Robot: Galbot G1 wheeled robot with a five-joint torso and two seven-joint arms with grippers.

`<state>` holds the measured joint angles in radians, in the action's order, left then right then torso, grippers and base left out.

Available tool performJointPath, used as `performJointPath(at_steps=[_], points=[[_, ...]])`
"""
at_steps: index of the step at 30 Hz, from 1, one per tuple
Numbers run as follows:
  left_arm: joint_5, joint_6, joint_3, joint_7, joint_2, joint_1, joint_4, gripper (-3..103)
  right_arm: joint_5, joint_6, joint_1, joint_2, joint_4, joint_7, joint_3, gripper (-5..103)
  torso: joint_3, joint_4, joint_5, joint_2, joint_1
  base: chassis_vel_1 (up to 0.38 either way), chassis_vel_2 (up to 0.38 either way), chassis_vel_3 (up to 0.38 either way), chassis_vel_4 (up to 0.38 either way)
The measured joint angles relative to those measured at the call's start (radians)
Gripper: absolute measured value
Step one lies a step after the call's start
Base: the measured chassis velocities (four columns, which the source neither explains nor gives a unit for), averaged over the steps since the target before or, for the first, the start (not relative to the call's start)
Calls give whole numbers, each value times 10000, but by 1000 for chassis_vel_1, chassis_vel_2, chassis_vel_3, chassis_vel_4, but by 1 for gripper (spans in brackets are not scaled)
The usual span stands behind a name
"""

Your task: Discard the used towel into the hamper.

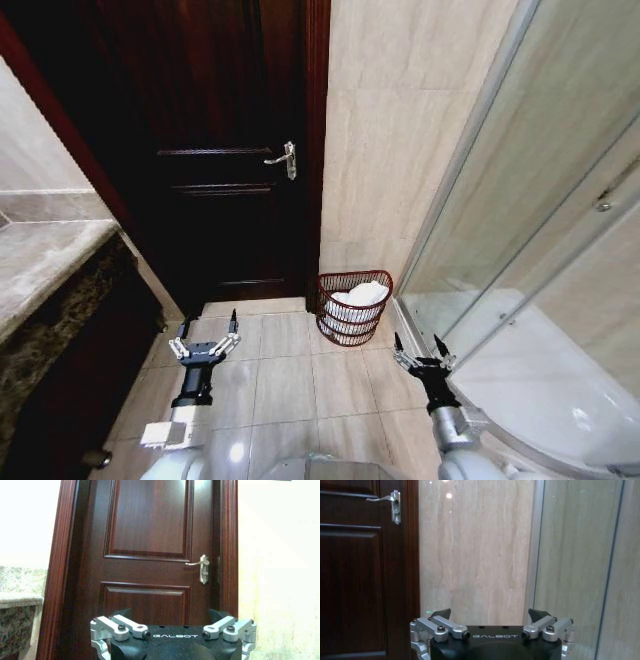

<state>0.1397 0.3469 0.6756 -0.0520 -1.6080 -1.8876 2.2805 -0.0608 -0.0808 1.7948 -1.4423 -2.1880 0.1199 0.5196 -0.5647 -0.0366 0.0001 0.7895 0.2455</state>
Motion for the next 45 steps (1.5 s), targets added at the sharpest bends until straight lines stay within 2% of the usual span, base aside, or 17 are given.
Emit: performJointPath(at_steps=[9, 26, 36, 45], points=[[2, 28, -5, -52, 0, 19, 55, 100, 32, 615, -228, 23, -203, -25, -23, 100, -2, 2, 0, -1, 3, -51, -23, -34, -54], [54, 33, 10, -47, 0, 138, -5, 100, -246, 181, 171, -17, -96, 275, 150, 100, -1, 2, 1, -1, 2, -86, -102, -99, -88], [419, -87, -21, 48, 157, 796, -511, 100, -576, -206, 463, -116, 121, 620, 387, 100, 0, 5, 0, -1, 2, -109, -110, -109, -110], [527, -365, 2, 154, 429, 1224, -871, 100, -412, 75, 64, -105, 282, 543, 800, 100, -1, -1, 1, -1, 2, -12, -20, -13, -19]])
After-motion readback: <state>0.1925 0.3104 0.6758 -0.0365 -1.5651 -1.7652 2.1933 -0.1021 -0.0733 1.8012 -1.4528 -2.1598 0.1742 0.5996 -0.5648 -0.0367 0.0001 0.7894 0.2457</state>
